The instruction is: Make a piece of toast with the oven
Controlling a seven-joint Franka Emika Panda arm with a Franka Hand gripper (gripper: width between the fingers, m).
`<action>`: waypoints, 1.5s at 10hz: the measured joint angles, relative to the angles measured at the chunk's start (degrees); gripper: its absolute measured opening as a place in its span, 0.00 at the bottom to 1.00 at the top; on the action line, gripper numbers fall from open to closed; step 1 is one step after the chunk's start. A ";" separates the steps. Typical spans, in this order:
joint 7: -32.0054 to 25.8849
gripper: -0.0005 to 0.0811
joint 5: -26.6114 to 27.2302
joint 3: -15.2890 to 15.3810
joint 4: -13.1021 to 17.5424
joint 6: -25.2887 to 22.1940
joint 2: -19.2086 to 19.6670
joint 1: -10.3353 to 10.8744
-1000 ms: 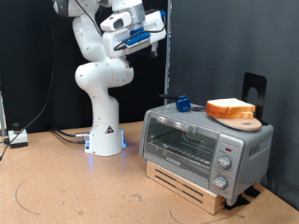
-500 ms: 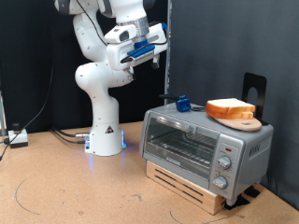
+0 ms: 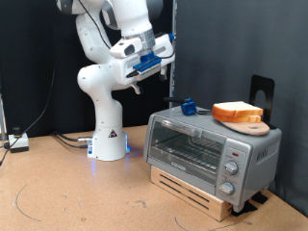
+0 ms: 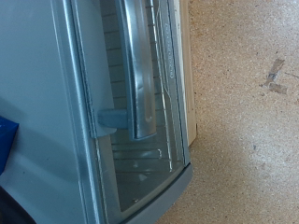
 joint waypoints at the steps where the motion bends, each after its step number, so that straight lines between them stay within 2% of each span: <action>1: -0.02 0.99 0.00 -0.04 0.00 -0.01 -0.01 0.00; 2: -1.97 0.99 2.29 -0.68 0.00 0.25 -0.10 0.31; 3: -4.20 0.99 6.09 -1.65 -0.56 2.79 -0.15 0.92; 5: -4.75 0.99 8.18 -1.45 -2.55 5.99 0.72 2.08; 7: -4.75 0.99 8.23 -0.04 -4.46 8.90 2.20 3.01; 9: -4.75 0.99 7.75 1.37 -7.02 12.42 3.11 3.07; 15: -4.75 0.99 4.72 2.05 -13.02 20.76 6.23 2.80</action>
